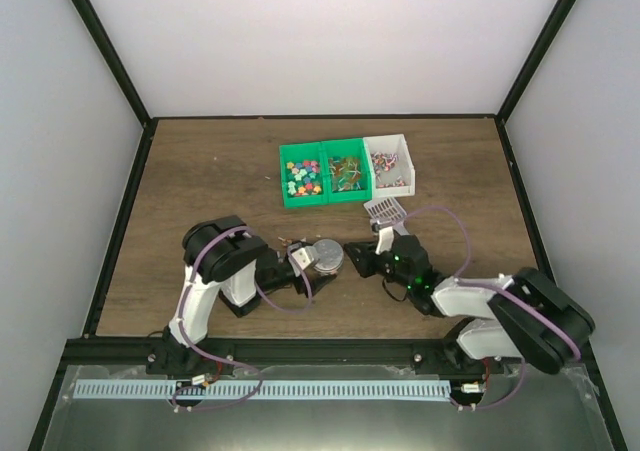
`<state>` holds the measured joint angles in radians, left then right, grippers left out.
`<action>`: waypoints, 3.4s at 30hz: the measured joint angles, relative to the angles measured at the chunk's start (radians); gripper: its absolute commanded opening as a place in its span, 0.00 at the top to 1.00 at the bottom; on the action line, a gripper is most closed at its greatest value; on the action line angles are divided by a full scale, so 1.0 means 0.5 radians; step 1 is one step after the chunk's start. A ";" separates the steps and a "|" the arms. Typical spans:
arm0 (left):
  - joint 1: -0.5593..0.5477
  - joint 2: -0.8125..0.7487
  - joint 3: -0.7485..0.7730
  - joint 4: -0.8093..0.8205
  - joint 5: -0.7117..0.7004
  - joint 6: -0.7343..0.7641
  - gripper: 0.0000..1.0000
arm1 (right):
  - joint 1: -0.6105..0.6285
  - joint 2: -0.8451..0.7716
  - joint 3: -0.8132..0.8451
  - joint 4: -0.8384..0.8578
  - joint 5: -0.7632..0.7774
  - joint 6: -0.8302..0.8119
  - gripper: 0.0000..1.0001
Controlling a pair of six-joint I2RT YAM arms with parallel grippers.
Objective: Pack the candies
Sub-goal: Screw the bottle lid onto the packing bottle.
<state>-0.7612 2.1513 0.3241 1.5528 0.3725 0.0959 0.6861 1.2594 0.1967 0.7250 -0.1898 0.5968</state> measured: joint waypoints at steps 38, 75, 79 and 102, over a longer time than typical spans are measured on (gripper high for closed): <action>0.011 0.021 -0.016 0.003 0.238 0.092 0.09 | -0.075 0.445 0.105 0.291 -0.384 -0.015 0.99; 0.034 0.033 0.005 0.004 0.204 0.091 0.09 | 0.050 0.175 -0.294 0.520 -0.745 0.251 0.77; 0.034 0.034 0.005 0.004 0.207 0.092 0.10 | -0.009 0.037 -0.108 0.204 -0.571 0.143 0.78; 0.045 0.034 0.004 0.004 0.246 0.103 0.10 | -0.158 0.409 0.283 -0.100 -0.536 -0.270 0.93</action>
<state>-0.7387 2.1685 0.3260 1.5547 0.4957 0.1474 0.6071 1.4639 0.3382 0.6750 -0.4576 0.4618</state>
